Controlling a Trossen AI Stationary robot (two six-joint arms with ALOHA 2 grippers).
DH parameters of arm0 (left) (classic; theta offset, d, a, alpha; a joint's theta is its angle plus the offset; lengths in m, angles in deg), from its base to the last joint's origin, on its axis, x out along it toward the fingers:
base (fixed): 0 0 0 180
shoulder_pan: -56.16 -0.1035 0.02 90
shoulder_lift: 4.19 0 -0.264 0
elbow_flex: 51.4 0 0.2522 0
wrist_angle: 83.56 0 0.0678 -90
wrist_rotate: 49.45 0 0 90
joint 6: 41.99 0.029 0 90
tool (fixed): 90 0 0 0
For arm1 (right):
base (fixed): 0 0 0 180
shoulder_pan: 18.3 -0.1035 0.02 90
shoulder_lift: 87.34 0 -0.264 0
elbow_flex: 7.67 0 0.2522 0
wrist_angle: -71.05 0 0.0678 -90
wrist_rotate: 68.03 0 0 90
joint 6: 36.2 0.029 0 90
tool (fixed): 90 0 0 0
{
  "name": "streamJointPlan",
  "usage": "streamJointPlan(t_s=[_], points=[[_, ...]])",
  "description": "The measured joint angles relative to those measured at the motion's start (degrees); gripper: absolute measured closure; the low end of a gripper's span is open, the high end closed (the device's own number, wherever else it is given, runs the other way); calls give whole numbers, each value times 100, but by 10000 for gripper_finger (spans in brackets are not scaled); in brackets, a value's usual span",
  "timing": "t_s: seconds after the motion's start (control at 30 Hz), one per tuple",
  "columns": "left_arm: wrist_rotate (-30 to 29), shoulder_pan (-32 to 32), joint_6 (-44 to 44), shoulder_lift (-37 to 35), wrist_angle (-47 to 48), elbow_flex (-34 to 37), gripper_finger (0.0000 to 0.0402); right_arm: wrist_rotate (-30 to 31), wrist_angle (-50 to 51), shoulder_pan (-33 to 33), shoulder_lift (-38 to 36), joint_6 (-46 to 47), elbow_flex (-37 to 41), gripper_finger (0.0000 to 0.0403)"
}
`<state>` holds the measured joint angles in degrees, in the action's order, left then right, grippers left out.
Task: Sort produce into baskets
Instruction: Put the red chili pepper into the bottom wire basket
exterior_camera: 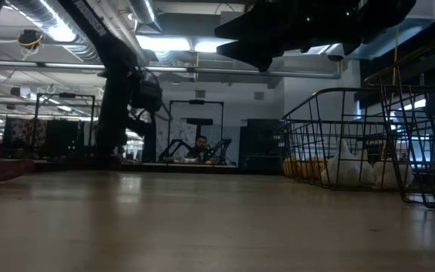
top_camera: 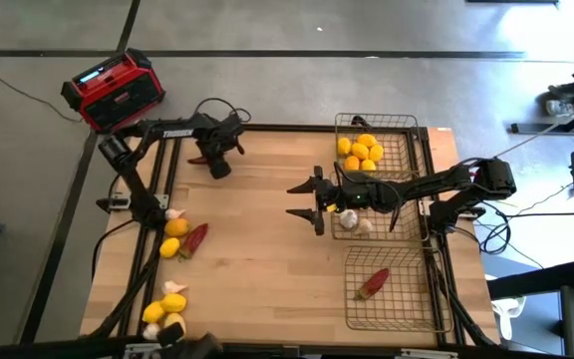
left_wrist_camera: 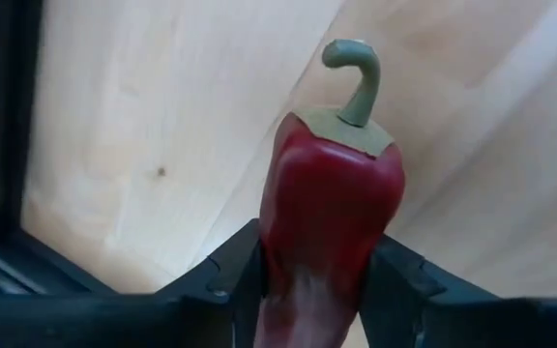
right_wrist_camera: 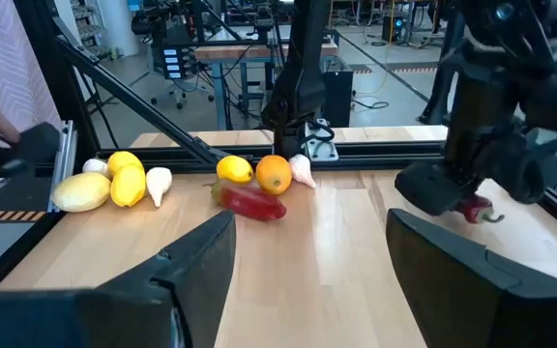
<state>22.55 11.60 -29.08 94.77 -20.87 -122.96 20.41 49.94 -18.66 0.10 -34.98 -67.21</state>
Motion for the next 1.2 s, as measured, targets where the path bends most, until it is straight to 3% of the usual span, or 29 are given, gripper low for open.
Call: streamJointPlan(t_s=[0.37,0.7,1.0,1.2], points=[[44,923,-485,-1590,-11,0,270,0,26,0,0,0,0,139],[1254,1759,-795,-2990,-752,-2,269,8,37,0,0,0,0,139],[1972,2538,-988,-3241,-1870,6,266,109,46,0,0,0,0,139],[2355,3064,-1056,-3183,-3260,308,265,111,46,0,0,0,-1,139]])
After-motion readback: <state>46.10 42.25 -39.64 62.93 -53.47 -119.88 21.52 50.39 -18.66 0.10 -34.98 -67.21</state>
